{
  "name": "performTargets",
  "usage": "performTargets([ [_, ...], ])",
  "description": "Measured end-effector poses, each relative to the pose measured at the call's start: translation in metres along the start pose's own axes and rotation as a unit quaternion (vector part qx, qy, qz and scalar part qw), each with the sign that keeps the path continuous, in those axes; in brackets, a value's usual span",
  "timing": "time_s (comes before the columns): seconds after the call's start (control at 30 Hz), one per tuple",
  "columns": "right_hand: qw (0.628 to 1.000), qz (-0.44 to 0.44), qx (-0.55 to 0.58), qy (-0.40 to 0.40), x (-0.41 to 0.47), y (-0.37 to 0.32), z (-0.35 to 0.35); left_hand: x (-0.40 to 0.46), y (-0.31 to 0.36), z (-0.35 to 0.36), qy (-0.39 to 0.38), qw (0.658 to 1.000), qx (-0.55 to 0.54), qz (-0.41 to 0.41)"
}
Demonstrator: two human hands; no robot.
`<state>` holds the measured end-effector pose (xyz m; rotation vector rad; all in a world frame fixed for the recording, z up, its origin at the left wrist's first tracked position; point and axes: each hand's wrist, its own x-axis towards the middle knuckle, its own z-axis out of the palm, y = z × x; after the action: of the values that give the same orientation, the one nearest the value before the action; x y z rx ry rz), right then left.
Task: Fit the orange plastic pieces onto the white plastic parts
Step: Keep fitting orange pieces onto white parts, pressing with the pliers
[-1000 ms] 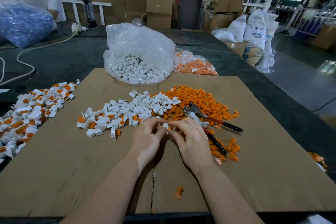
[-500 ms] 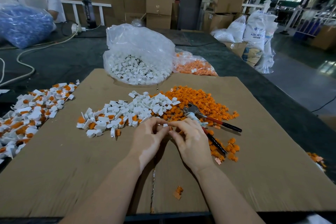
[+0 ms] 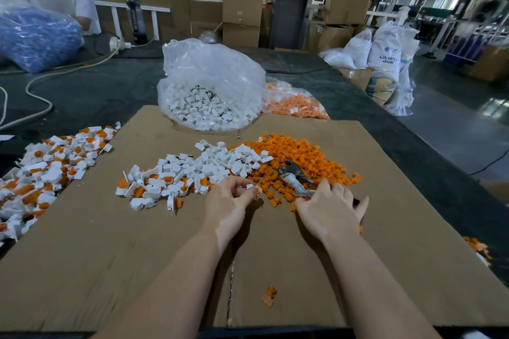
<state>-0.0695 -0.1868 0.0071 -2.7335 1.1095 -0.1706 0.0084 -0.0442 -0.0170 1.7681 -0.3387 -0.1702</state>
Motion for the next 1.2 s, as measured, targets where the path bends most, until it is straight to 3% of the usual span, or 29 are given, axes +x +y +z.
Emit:
performTargets([
  [0.17, 0.999, -0.002, -0.034, -0.036, 0.007, -0.002, -0.011, -0.001, 0.003, -0.001, -0.009, 1.0, -0.016, -0.012],
  [0.4, 0.996, -0.08, -0.005, 0.044, -0.002, -0.007, -0.019, -0.001, 0.01, -0.002, -0.009, 0.992, -0.108, -0.063],
  [0.5, 0.991, -0.109, 0.08, -0.021, -0.004, -0.011, -0.028, -0.001, 0.013, -0.003, -0.003, 0.976, -0.193, -0.099],
  [0.6, 0.974, -0.142, 0.127, -0.119, -0.007, -0.015, -0.033, 0.001, 0.014, -0.003, 0.012, 0.973, -0.204, -0.109],
  [0.77, 0.948, -0.155, 0.176, -0.215, -0.016, -0.019, -0.04, 0.002, 0.016, -0.004, 0.019, 0.97, -0.214, -0.114],
  [1.2, 0.93, -0.138, 0.211, -0.268, -0.019, -0.021, -0.042, 0.01, 0.012, -0.002, 0.058, 0.97, -0.192, -0.138],
])
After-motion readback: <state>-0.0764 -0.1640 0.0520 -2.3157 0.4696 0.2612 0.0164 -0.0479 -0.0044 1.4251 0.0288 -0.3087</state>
